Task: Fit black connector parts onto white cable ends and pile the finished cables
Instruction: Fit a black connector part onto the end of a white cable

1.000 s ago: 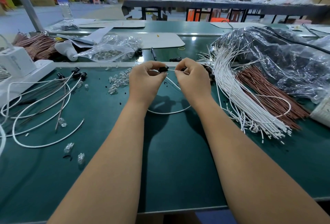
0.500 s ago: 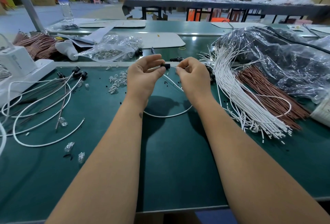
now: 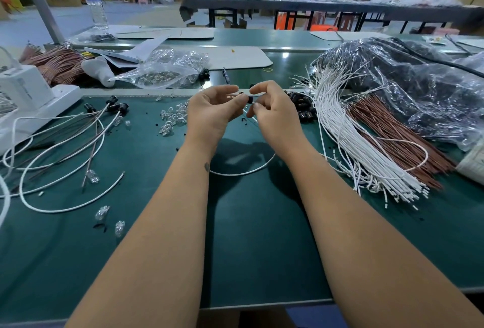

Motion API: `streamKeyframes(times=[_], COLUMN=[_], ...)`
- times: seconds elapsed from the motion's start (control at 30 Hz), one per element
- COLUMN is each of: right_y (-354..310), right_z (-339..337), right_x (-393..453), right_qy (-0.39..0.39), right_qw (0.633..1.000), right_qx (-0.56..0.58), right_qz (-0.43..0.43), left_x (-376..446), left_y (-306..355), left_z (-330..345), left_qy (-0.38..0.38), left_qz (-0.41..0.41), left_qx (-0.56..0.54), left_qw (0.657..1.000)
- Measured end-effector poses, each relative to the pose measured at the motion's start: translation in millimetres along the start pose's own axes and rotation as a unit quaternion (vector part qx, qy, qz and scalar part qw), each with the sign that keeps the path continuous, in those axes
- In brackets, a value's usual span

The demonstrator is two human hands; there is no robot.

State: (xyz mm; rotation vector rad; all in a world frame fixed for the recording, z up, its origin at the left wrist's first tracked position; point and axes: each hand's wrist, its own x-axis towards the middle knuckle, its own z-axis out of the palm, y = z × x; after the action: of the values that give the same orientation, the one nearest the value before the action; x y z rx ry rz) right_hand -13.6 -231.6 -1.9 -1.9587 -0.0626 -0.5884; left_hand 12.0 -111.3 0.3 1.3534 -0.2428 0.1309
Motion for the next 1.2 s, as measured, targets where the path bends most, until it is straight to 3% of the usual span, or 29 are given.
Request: streamKeyframes(times=[0.33,0.47,0.57,0.7,0.83,1.0,1.13,1.2], right_y=[5.1,12.2,17.1,16.4,9.4,6.3,10.9,14.4], right_z=[2.1,-2.3,-7.7,-8.7,-4.2,1.1,-3.0,-5.1], right_x=[3.7,8.2,10.6,9.6,6.1,2.1,6.5,8.7], right_qy=[0.011,0.049,0.086,0.085,0.062,0.057,0.109,0.122], right_qw=[0.998,0.997,0.994,0.994,0.997,0.996,0.992,0.99], right_qx=[-0.048,-0.057,-0.055,-0.043,-0.035,-0.057,-0.068,-0.072], right_qz=[-0.04,0.006,0.04,0.046,-0.013,-0.049,-0.004,0.014], left_x=[-0.4,6.9,9.5,3.5,-1.8,0.9,6.9,9.4], left_y=[-0.4,2.1,2.3,-1.0,-6.0,-6.7,3.3,5.6], left_z=[-0.2,-12.5,-19.6,-9.0,2.3,-2.1,-18.1,-26.3], left_qy=[0.032,0.179,0.307,0.227,0.128,0.135,0.277,0.31], left_qz=[0.015,0.041,0.093,0.238,0.299,0.269,0.17,0.112], left_qx=[0.063,0.063,0.206,0.411,0.47,0.467,0.45,0.463], left_qw=[0.997,0.981,0.925,0.85,0.82,0.831,0.832,0.823])
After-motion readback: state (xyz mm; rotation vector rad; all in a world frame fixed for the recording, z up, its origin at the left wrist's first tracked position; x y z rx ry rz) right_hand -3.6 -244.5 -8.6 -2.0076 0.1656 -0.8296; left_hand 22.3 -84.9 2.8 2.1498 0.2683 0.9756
